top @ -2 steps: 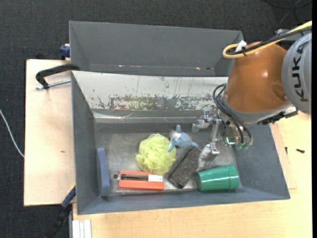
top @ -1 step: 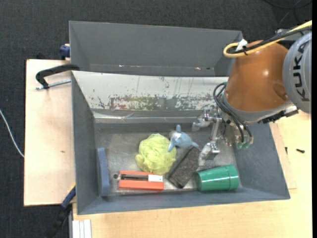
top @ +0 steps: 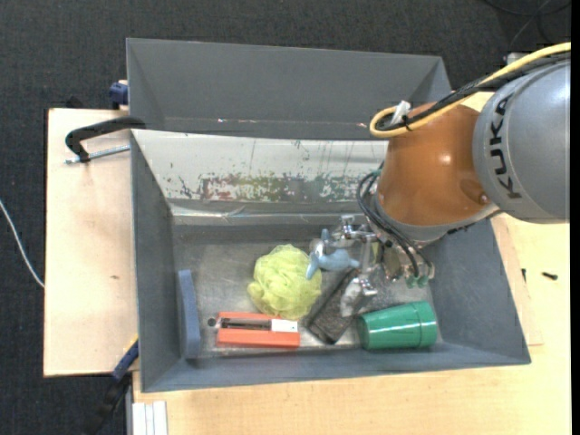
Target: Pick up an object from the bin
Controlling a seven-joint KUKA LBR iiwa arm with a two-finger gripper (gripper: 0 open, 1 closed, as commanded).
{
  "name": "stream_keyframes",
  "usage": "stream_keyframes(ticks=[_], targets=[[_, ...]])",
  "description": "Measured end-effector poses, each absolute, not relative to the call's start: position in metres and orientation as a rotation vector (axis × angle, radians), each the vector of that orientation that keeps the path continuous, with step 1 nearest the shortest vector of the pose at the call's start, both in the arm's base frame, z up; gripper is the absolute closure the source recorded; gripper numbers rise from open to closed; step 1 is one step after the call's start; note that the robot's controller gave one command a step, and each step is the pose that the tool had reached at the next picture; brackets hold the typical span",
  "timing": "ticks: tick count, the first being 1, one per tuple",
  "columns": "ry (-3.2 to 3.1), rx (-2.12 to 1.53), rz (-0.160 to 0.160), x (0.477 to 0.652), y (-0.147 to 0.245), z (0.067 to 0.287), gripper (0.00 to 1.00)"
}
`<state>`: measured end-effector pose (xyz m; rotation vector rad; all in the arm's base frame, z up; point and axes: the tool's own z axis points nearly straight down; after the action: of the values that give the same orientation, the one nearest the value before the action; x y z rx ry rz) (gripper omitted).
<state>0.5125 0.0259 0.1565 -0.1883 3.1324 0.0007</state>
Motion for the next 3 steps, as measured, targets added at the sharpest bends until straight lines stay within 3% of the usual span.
stream_keyframes(ticks=[1,2,3], targets=[[3.056,-0.697,0.0,0.54,0.06,0.145,0.0],[2.993,-0.941,0.001,0.542,0.067,0.128,0.0],[3.024,-0.816,0.0,0.538,0.082,0.085,0.0]])
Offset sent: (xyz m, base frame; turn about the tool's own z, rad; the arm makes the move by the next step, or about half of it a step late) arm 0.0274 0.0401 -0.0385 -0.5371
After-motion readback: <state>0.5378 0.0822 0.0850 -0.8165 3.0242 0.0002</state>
